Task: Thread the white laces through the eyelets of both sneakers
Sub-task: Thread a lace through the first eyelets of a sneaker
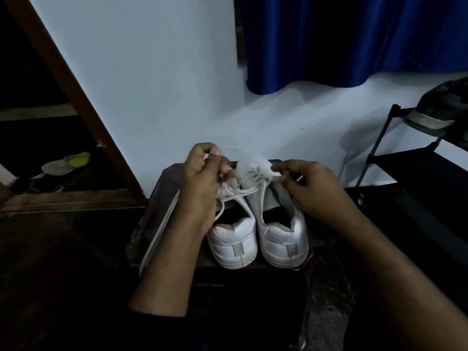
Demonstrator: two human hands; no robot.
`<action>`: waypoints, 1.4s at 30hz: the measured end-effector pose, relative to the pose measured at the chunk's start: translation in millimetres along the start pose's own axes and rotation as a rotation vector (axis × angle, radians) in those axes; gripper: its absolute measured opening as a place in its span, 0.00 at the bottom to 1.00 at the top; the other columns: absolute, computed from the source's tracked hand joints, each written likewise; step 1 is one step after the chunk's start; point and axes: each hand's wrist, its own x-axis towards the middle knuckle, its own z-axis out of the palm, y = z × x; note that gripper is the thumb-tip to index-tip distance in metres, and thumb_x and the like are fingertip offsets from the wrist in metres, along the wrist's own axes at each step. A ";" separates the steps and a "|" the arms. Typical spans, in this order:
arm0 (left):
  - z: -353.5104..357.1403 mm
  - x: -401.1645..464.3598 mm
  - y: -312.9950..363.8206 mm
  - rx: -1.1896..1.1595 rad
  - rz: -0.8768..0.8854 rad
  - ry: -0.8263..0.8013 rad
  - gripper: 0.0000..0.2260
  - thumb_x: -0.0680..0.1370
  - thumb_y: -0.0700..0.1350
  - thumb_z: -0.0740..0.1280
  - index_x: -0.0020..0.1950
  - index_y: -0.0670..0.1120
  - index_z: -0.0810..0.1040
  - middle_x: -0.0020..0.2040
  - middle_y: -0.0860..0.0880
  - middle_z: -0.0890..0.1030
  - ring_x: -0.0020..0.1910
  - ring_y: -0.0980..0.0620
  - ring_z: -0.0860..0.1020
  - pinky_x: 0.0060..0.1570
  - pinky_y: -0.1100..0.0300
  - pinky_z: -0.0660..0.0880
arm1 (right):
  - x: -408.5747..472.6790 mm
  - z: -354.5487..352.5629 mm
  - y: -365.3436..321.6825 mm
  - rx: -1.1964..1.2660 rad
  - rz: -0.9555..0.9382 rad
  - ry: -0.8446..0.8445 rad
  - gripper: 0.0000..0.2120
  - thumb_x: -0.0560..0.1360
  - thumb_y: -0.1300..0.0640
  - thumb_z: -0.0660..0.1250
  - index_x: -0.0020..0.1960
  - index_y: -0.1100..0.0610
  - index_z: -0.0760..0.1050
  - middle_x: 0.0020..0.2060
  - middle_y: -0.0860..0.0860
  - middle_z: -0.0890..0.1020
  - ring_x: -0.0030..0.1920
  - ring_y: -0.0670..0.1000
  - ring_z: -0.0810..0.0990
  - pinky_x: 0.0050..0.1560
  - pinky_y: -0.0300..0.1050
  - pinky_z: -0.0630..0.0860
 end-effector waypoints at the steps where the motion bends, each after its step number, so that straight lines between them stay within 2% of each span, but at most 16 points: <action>1: -2.6 2.5 1.9 -0.098 -0.070 0.024 0.09 0.87 0.40 0.58 0.47 0.46 0.70 0.30 0.52 0.72 0.26 0.56 0.70 0.31 0.64 0.71 | 0.0 0.9 -1.0 -0.033 -0.025 -0.002 0.13 0.78 0.59 0.66 0.57 0.46 0.83 0.51 0.43 0.85 0.37 0.41 0.80 0.41 0.23 0.70; 4: -10.0 11.0 4.5 -0.347 -0.185 0.119 0.13 0.85 0.41 0.58 0.40 0.49 0.67 0.27 0.53 0.67 0.24 0.56 0.64 0.33 0.60 0.65 | -1.2 0.7 -4.1 -0.088 -0.070 -0.011 0.14 0.79 0.61 0.65 0.58 0.46 0.83 0.47 0.45 0.81 0.41 0.45 0.79 0.41 0.24 0.67; 6: -12.5 12.4 0.5 -0.204 -0.078 0.213 0.13 0.85 0.41 0.60 0.40 0.49 0.69 0.30 0.54 0.71 0.28 0.55 0.68 0.34 0.59 0.66 | -2.2 0.3 -4.7 -0.132 -0.141 -0.029 0.14 0.79 0.61 0.65 0.60 0.47 0.83 0.46 0.46 0.76 0.43 0.44 0.76 0.43 0.31 0.66; 8: -12.3 12.1 -3.0 -0.018 0.074 0.285 0.12 0.86 0.42 0.60 0.43 0.49 0.72 0.33 0.54 0.72 0.32 0.56 0.70 0.36 0.59 0.68 | -2.4 0.8 -4.3 -0.155 -0.195 -0.067 0.15 0.79 0.61 0.64 0.62 0.49 0.82 0.48 0.45 0.72 0.44 0.39 0.71 0.43 0.29 0.64; 10: -12.6 14.3 1.3 -0.121 0.079 0.374 0.12 0.87 0.42 0.58 0.44 0.49 0.71 0.35 0.52 0.75 0.35 0.54 0.74 0.42 0.55 0.73 | -1.6 1.9 -3.5 -0.183 -0.215 -0.087 0.16 0.79 0.61 0.64 0.62 0.49 0.81 0.49 0.45 0.71 0.46 0.40 0.70 0.45 0.29 0.65; 13: -18.4 17.4 7.5 -0.380 -0.026 0.356 0.10 0.88 0.43 0.56 0.47 0.49 0.69 0.38 0.50 0.83 0.43 0.48 0.83 0.51 0.50 0.77 | -0.3 3.5 -1.8 -0.244 -0.240 -0.076 0.15 0.78 0.61 0.64 0.61 0.48 0.81 0.50 0.46 0.71 0.54 0.49 0.73 0.52 0.41 0.69; 15: -16.3 14.1 8.3 -0.474 -0.093 0.294 0.10 0.87 0.42 0.55 0.47 0.49 0.68 0.32 0.50 0.80 0.32 0.51 0.81 0.43 0.54 0.78 | -0.5 2.4 -2.8 -0.245 -0.248 -0.088 0.14 0.78 0.60 0.66 0.61 0.47 0.80 0.51 0.46 0.70 0.56 0.51 0.73 0.53 0.43 0.70; 16: -14.6 12.3 7.4 -0.442 -0.110 0.272 0.11 0.87 0.42 0.56 0.45 0.49 0.67 0.28 0.51 0.74 0.24 0.54 0.73 0.35 0.58 0.75 | -0.5 1.6 -3.6 -0.250 -0.243 -0.103 0.13 0.78 0.58 0.67 0.61 0.47 0.79 0.51 0.46 0.70 0.56 0.51 0.72 0.53 0.44 0.71; 19: -10.7 6.8 6.4 -0.104 -0.060 0.219 0.15 0.87 0.45 0.59 0.39 0.49 0.66 0.26 0.55 0.60 0.21 0.58 0.57 0.23 0.64 0.58 | -1.8 -1.1 -7.7 -0.360 -0.223 -0.135 0.13 0.77 0.50 0.70 0.61 0.44 0.76 0.53 0.46 0.70 0.57 0.51 0.71 0.49 0.46 0.71; 22: -14.8 -2.1 5.1 0.714 0.314 0.078 0.17 0.82 0.57 0.66 0.39 0.49 0.74 0.28 0.56 0.72 0.27 0.60 0.69 0.28 0.62 0.65 | -2.7 1.0 -12.3 -0.462 -0.235 -0.099 0.13 0.75 0.47 0.70 0.58 0.46 0.75 0.52 0.47 0.72 0.55 0.53 0.72 0.46 0.46 0.69; 24: -11.4 -7.3 2.4 1.081 0.453 -0.096 0.19 0.77 0.67 0.66 0.42 0.53 0.83 0.37 0.56 0.78 0.38 0.60 0.75 0.37 0.61 0.72 | -2.0 4.6 -12.8 -0.456 -0.256 -0.071 0.10 0.75 0.51 0.70 0.55 0.49 0.75 0.47 0.45 0.69 0.53 0.53 0.72 0.43 0.46 0.67; 27: -8.7 -6.9 -9.0 1.143 0.474 -0.362 0.20 0.70 0.71 0.66 0.44 0.56 0.86 0.48 0.57 0.76 0.52 0.55 0.75 0.56 0.52 0.69 | -2.0 9.4 -11.9 -0.290 -0.268 -0.033 0.07 0.74 0.60 0.69 0.47 0.53 0.72 0.40 0.43 0.69 0.43 0.55 0.76 0.38 0.45 0.63; 31: -12.7 -4.8 -13.6 1.190 0.517 -0.306 0.15 0.69 0.64 0.73 0.50 0.58 0.83 0.58 0.59 0.75 0.62 0.55 0.71 0.59 0.57 0.55 | -0.9 10.5 -11.4 -0.047 -0.070 0.166 0.05 0.79 0.60 0.63 0.49 0.55 0.67 0.32 0.50 0.76 0.32 0.55 0.73 0.34 0.50 0.61; 35: -8.1 -9.8 -9.5 1.216 0.573 -0.363 0.20 0.72 0.57 0.69 0.64 0.60 0.80 0.65 0.57 0.75 0.65 0.52 0.71 0.62 0.51 0.63 | -4.2 4.0 -19.9 0.026 -0.039 0.069 0.11 0.76 0.65 0.59 0.48 0.51 0.75 0.34 0.54 0.81 0.35 0.55 0.78 0.36 0.47 0.70; 39: -0.7 -14.3 -4.7 1.212 0.540 -0.433 0.22 0.73 0.68 0.62 0.60 0.58 0.80 0.61 0.59 0.77 0.62 0.55 0.73 0.59 0.52 0.70 | -7.6 -7.1 -21.6 0.085 -0.136 -0.049 0.13 0.74 0.56 0.60 0.46 0.51 0.83 0.45 0.48 0.81 0.44 0.44 0.80 0.44 0.35 0.74; 42: 0.7 -12.1 -6.2 1.240 0.488 -0.393 0.19 0.70 0.66 0.66 0.57 0.58 0.78 0.58 0.59 0.77 0.59 0.54 0.74 0.58 0.51 0.69 | -5.0 -6.3 -8.0 -0.078 -0.241 -0.128 0.05 0.78 0.49 0.69 0.51 0.48 0.82 0.50 0.45 0.75 0.50 0.44 0.77 0.50 0.42 0.76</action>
